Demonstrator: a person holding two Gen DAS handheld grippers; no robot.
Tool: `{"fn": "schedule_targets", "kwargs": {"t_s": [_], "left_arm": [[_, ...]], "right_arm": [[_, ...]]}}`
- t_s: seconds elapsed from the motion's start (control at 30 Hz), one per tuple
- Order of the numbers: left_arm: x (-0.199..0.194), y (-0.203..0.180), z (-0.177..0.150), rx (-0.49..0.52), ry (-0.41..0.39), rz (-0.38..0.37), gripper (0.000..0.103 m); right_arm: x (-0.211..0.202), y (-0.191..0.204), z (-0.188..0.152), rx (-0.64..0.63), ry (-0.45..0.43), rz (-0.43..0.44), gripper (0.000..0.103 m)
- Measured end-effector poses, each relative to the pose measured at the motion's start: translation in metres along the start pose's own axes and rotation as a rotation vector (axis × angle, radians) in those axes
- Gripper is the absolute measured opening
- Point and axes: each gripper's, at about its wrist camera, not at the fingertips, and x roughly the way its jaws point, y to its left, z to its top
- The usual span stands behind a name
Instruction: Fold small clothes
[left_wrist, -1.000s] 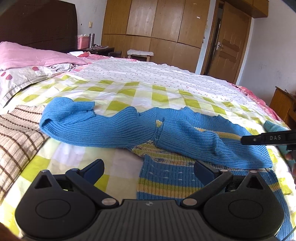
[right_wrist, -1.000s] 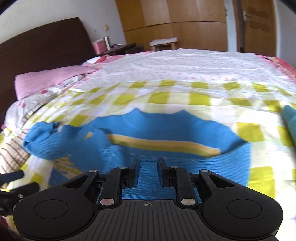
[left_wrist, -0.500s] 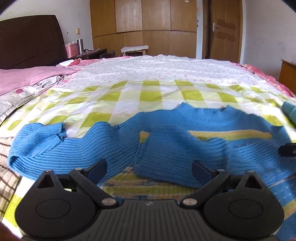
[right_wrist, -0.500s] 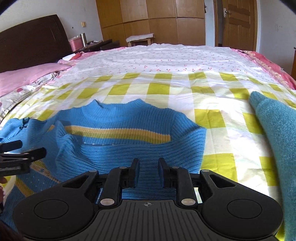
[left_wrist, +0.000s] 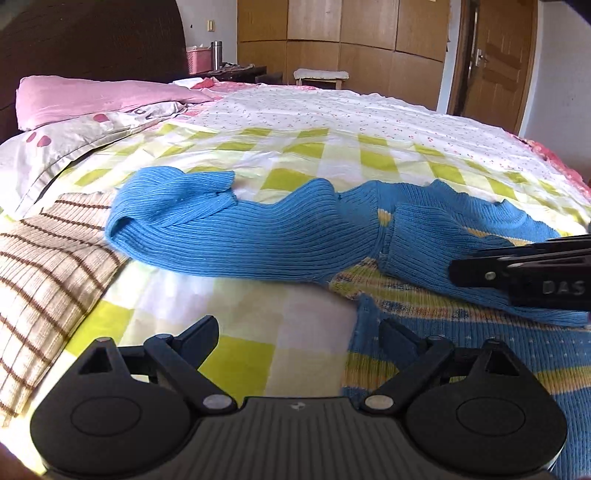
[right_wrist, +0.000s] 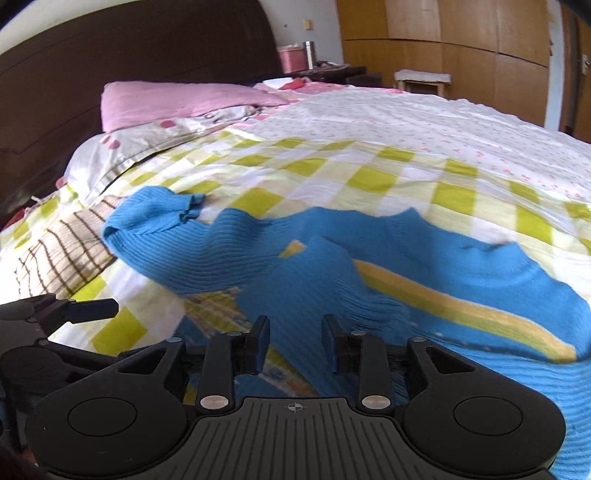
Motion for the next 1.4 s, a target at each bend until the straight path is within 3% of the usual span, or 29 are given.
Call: {"fn": "schedule_targets", "kwargs": {"t_s": [0.2, 0.23, 0.3, 0.37, 0.47, 0.6, 0.7, 0.8, 0.9, 1.13, 1.2, 1.3, 1.4], "left_arm": [[-0.001, 0.015, 0.005, -0.017, -0.009, -0.063, 0.099], [-0.001, 0.017, 0.005, -0.017, -0.011, -0.067, 0.099], [-0.001, 0.02, 0.005, -0.021, -0.013, -0.074, 0.099], [-0.002, 0.023, 0.007, -0.027, -0.021, -0.078, 0.099], [-0.005, 0.026, 0.008, -0.035, -0.031, -0.082, 0.099], [-0.004, 0.025, 0.007, -0.034, -0.021, -0.085, 0.099], [-0.004, 0.022, 0.005, -0.019, -0.028, -0.087, 0.099], [-0.006, 0.019, 0.005, -0.007, -0.044, -0.096, 0.099], [-0.008, 0.011, 0.006, 0.01, -0.07, -0.1, 0.099], [0.005, -0.032, 0.028, 0.066, -0.139, -0.14, 0.099], [0.021, -0.047, 0.032, 0.082, -0.11, -0.12, 0.099], [0.042, -0.062, 0.035, 0.094, -0.071, -0.075, 0.099], [0.054, -0.067, 0.035, 0.094, -0.05, 0.005, 0.099]], "right_arm": [[0.039, 0.032, 0.005, -0.15, 0.057, -0.066, 0.036], [0.042, 0.032, 0.007, -0.139, 0.061, -0.072, 0.033], [0.042, 0.029, 0.012, -0.087, 0.054, -0.072, 0.015], [0.038, 0.028, 0.016, -0.051, 0.027, -0.06, 0.013], [0.031, 0.036, 0.017, -0.05, -0.014, -0.039, 0.013], [0.042, 0.04, 0.013, -0.058, 0.042, -0.012, 0.017], [0.032, 0.033, 0.009, -0.029, 0.024, 0.009, 0.021], [-0.001, 0.016, 0.004, 0.033, -0.054, 0.018, 0.023], [-0.032, -0.016, -0.008, 0.126, -0.115, -0.034, 0.024], [-0.065, -0.111, -0.058, 0.297, -0.078, -0.331, 0.025], [-0.068, -0.129, -0.069, 0.343, -0.056, -0.38, 0.023], [-0.077, -0.145, -0.081, 0.393, -0.072, -0.366, 0.019], [-0.082, -0.143, -0.086, 0.379, -0.087, -0.364, 0.021]]}}
